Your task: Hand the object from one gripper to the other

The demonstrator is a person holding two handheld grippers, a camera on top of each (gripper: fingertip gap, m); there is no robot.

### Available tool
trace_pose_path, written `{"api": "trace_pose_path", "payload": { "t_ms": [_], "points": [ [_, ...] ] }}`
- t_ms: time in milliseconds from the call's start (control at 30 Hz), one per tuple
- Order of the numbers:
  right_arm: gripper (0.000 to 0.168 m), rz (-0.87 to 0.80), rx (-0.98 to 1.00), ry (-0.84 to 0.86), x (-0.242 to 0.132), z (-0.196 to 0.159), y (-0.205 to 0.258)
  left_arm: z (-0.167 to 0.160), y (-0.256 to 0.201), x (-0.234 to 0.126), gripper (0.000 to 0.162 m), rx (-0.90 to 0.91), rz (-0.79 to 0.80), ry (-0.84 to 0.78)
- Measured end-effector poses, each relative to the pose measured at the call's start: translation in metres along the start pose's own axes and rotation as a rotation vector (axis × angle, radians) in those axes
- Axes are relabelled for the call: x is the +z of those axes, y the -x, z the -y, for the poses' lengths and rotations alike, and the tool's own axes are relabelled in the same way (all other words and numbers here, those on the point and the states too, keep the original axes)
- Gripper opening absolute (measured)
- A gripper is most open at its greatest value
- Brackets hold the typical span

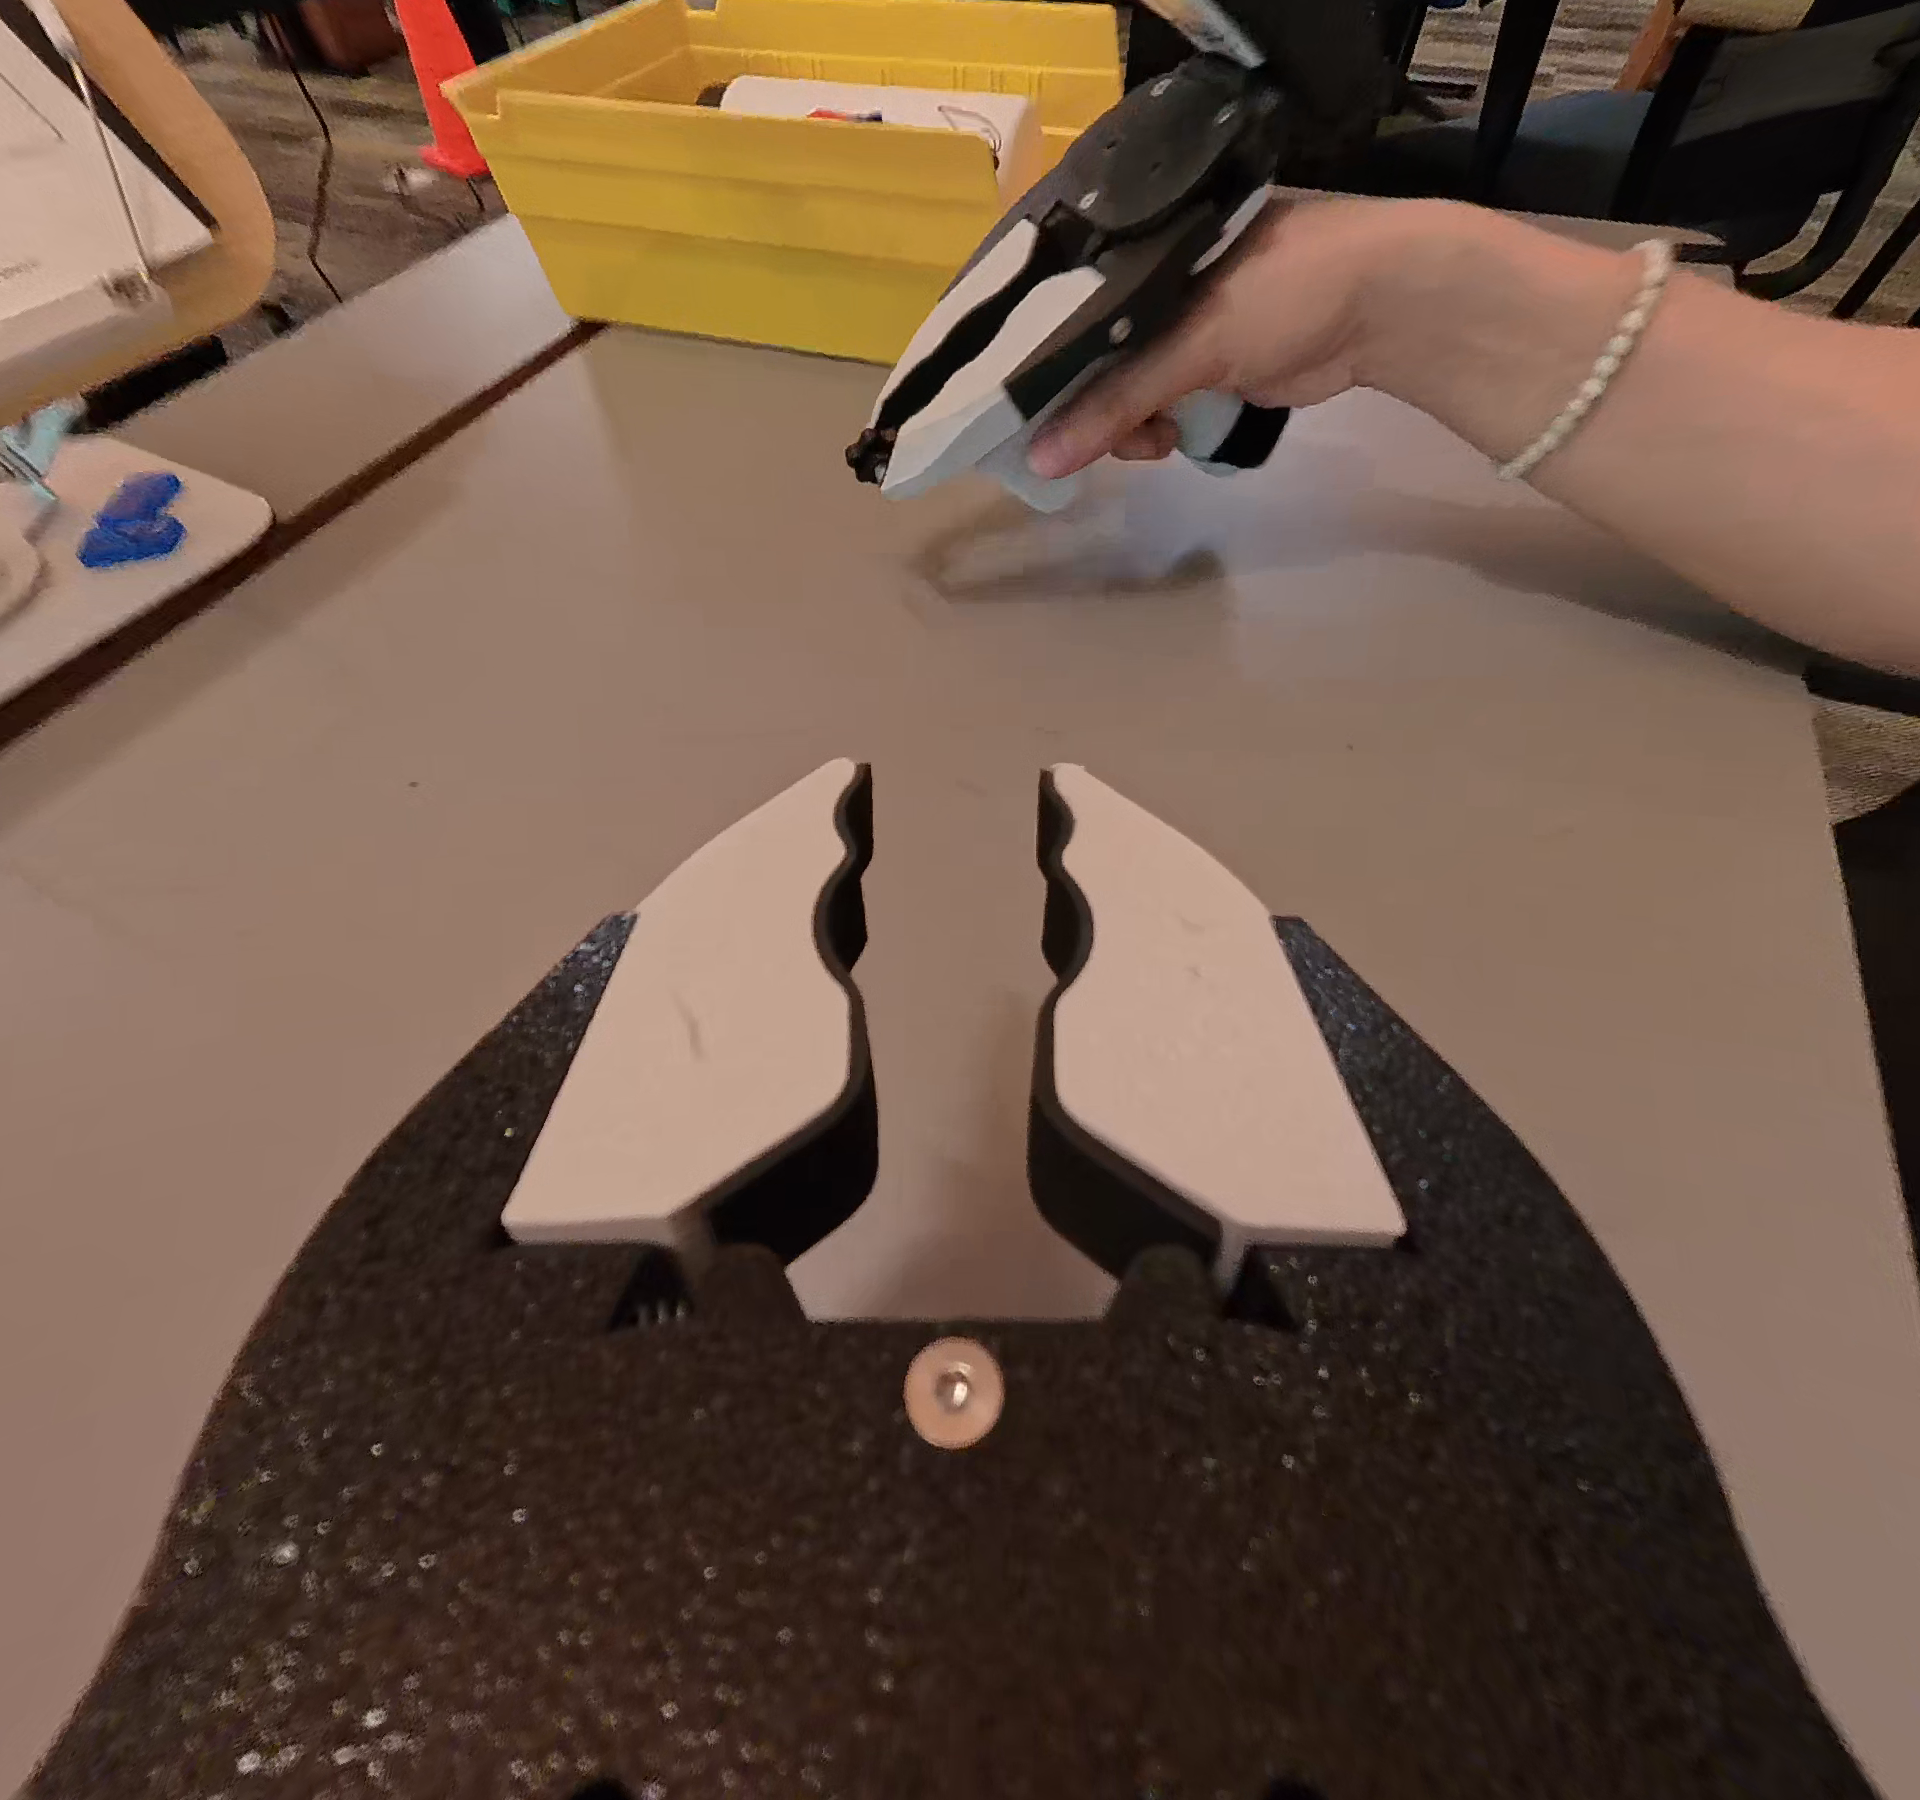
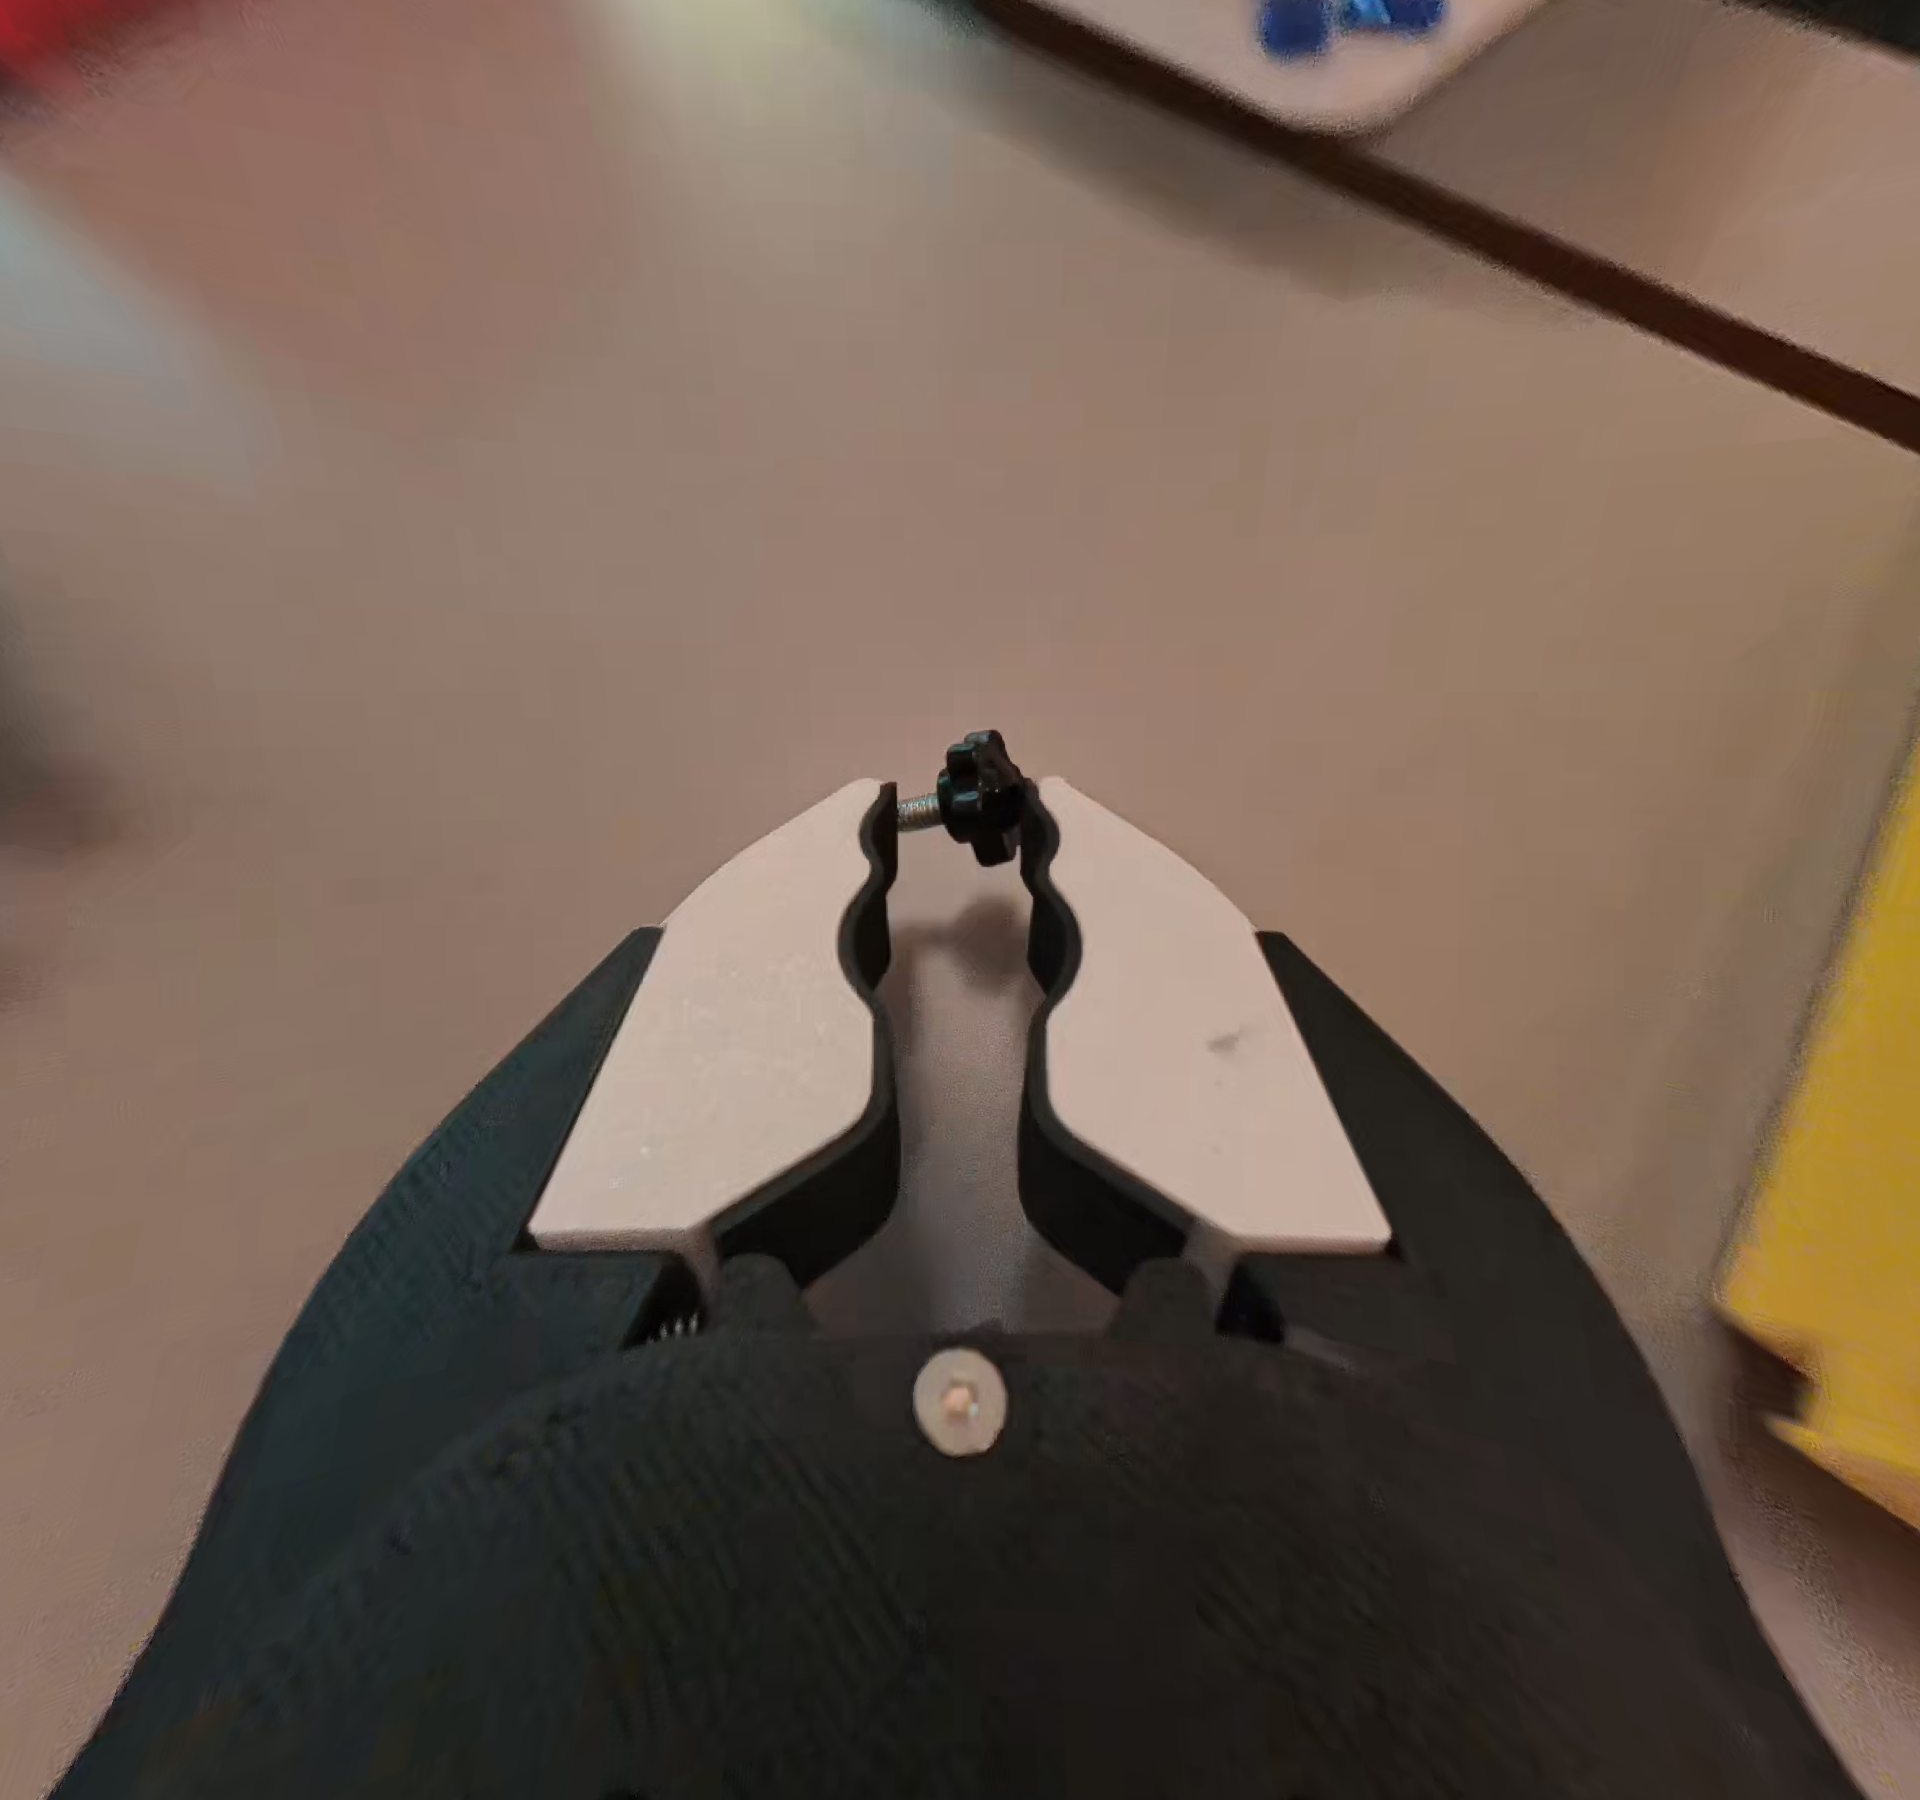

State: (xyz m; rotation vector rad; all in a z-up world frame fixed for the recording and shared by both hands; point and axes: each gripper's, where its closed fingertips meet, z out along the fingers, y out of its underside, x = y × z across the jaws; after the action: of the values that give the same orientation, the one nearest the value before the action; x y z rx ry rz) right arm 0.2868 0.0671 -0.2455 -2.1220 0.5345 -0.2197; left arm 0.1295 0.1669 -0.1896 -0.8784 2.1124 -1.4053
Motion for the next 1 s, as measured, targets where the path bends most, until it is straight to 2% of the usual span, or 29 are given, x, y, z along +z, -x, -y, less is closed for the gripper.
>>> {"api": "trace_pose_path", "payload": {
  "t_ms": [100, 167, 333, 400, 467, 633, 733, 833, 900, 1000],
  "points": [
    [0.022, 0.393, 0.213, -0.255, -0.034, 0.048, 0.069, 0.012, 0.0, -0.002, 0.036, 0.12, 0.053, -0.066],
    [0.022, 0.614, 0.32, -0.347, -0.059, 0.068, 0.105, 0.026, -0.006, -0.003, 0.041, 0.222, 0.083, -0.13],
    [0.022, 1.067, 0.364, -0.321, -0.098, 0.079, 0.178, 0.057, -0.037, -0.008, 0.042, 0.466, 0.102, -0.294],
    [0.022, 1.177, 0.405, -0.294, -0.103, 0.08, 0.195, 0.069, -0.051, -0.014, 0.039, 0.569, 0.109, -0.374],
    [0.022, 1.232, 0.441, -0.272, -0.103, 0.08, 0.205, 0.073, -0.06, -0.017, 0.038, 0.683, 0.131, -0.388],
    [0.022, 1.319, 0.427, -0.228, -0.11, 0.078, 0.223, 0.07, -0.059, -0.014, 0.034, 0.884, 0.24, -0.291],
    [0.022, 1.317, 0.423, -0.208, -0.109, 0.076, 0.226, 0.07, -0.06, -0.013, 0.024, 0.913, 0.262, -0.289],
    [0.023, 1.299, 0.445, -0.223, -0.107, 0.078, 0.224, 0.071, -0.055, -0.012, 0.024, 0.871, 0.278, -0.285],
    [0.023, 1.21, 0.395, -0.266, -0.1, 0.081, 0.217, 0.068, -0.047, -0.01, 0.024, 0.824, 0.299, -0.252],
    [0.038, 0.925, 0.172, -0.398, -0.089, 0.088, 0.196, 0.059, -0.031, -0.008, 0.024, 0.718, 0.306, -0.154]
  ]
}}
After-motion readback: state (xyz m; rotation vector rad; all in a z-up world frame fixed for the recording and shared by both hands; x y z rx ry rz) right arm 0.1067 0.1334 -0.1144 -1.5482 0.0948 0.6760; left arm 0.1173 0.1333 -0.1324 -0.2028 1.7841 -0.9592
